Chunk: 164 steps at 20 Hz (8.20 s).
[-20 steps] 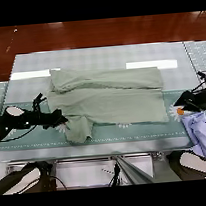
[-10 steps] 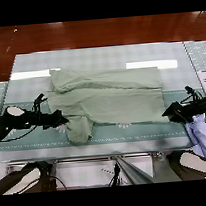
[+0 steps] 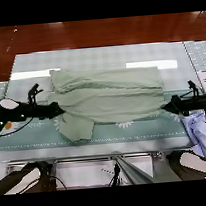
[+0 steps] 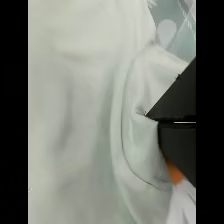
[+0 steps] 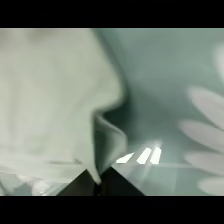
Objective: Fold the shirts.
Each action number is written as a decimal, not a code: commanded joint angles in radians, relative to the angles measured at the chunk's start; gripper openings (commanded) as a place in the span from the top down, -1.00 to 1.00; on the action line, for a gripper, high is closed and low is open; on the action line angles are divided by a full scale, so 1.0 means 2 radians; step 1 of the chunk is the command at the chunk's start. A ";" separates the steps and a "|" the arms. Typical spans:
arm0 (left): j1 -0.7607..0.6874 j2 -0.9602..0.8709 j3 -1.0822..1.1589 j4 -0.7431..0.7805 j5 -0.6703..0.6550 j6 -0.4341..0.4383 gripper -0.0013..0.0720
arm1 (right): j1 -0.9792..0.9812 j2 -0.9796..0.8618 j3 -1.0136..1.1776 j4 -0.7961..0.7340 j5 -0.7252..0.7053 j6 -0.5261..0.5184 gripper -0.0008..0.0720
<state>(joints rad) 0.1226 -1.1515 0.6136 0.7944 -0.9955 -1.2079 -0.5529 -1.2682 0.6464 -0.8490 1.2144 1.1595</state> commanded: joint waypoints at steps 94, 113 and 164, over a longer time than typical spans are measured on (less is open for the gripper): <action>0.033 0.012 0.433 -0.064 -0.124 0.005 0.91 | 0.649 -0.115 0.224 -0.139 -0.610 0.351 0.68; 0.001 0.011 0.373 0.024 -0.125 0.004 0.90 | 0.197 0.059 0.061 -0.057 -0.116 0.132 -0.56; -0.009 -0.150 0.376 -0.006 -0.125 0.035 0.46 | -0.293 0.284 0.270 -0.358 0.189 0.177 -0.56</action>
<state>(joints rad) 0.1040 -1.4712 1.3609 0.8120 -1.2095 -1.1362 -1.1389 -0.7006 1.1858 -1.7744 1.7096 1.5543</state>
